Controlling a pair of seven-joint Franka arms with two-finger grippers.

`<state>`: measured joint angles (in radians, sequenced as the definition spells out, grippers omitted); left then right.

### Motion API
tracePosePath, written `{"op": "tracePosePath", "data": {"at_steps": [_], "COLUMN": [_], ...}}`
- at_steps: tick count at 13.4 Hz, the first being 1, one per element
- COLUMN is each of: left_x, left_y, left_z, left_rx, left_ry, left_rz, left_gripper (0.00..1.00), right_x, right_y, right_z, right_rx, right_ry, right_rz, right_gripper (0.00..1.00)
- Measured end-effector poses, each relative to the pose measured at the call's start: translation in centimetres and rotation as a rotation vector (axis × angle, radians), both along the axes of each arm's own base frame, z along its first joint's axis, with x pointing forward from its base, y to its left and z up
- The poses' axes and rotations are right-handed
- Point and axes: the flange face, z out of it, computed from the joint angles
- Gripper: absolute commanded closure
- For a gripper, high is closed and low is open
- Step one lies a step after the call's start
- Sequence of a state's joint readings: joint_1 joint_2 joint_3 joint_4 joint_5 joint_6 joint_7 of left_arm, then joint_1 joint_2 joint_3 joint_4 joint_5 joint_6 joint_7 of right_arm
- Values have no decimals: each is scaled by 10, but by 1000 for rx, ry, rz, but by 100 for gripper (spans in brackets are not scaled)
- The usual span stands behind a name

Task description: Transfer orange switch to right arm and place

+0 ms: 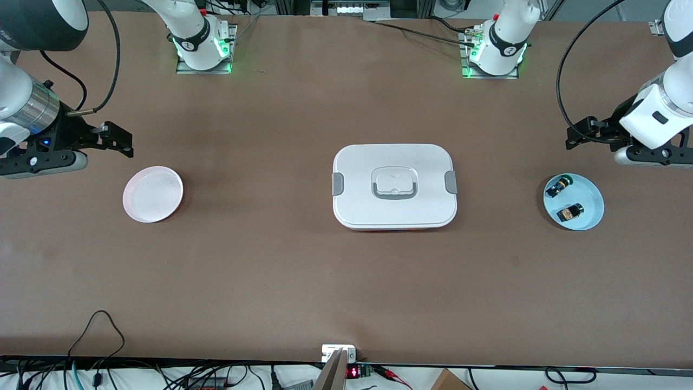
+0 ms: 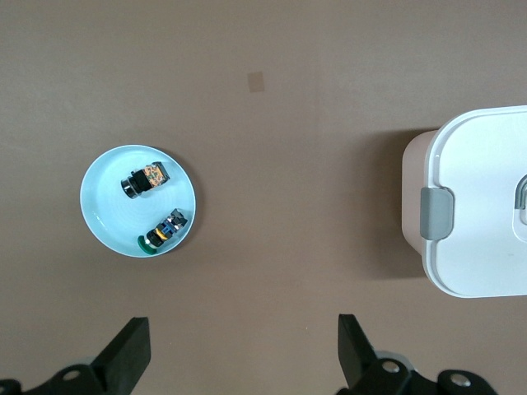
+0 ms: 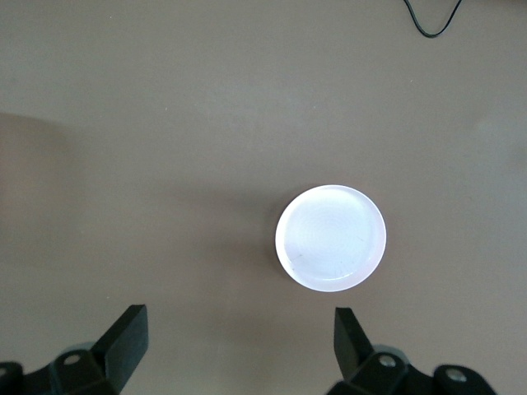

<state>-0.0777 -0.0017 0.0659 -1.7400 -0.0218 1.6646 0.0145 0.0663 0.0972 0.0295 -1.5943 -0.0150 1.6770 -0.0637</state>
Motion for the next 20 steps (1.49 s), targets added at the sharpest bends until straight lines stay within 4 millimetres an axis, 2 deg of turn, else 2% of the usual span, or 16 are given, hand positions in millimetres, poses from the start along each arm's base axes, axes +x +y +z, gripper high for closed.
{"op": "tracePosePath", "data": {"at_steps": [6, 10, 13, 16, 18, 20], "left_x": [0, 4, 15, 35, 47, 59], "left_y": [0, 2, 7, 9, 18, 39], "left_z": [0, -9, -13, -15, -30, -58], "left_rx": [0, 1, 4, 9, 12, 16], "left_ry": [1, 16, 16, 6, 26, 68], "left_rz": [0, 4, 14, 19, 36, 69], "left_gripper": [0, 0, 0, 0, 0, 0], "right_x": [0, 0, 0, 0, 0, 0], "right_y": [0, 1, 1, 1, 1, 1], "right_z": [0, 0, 0, 0, 0, 0], "right_rx": [0, 1, 1, 1, 1, 1], "right_ry": [-2, -3, -3, -3, -3, -3], "right_rz": [0, 1, 1, 1, 1, 1], "right_gripper": [0, 0, 0, 0, 0, 0]}}
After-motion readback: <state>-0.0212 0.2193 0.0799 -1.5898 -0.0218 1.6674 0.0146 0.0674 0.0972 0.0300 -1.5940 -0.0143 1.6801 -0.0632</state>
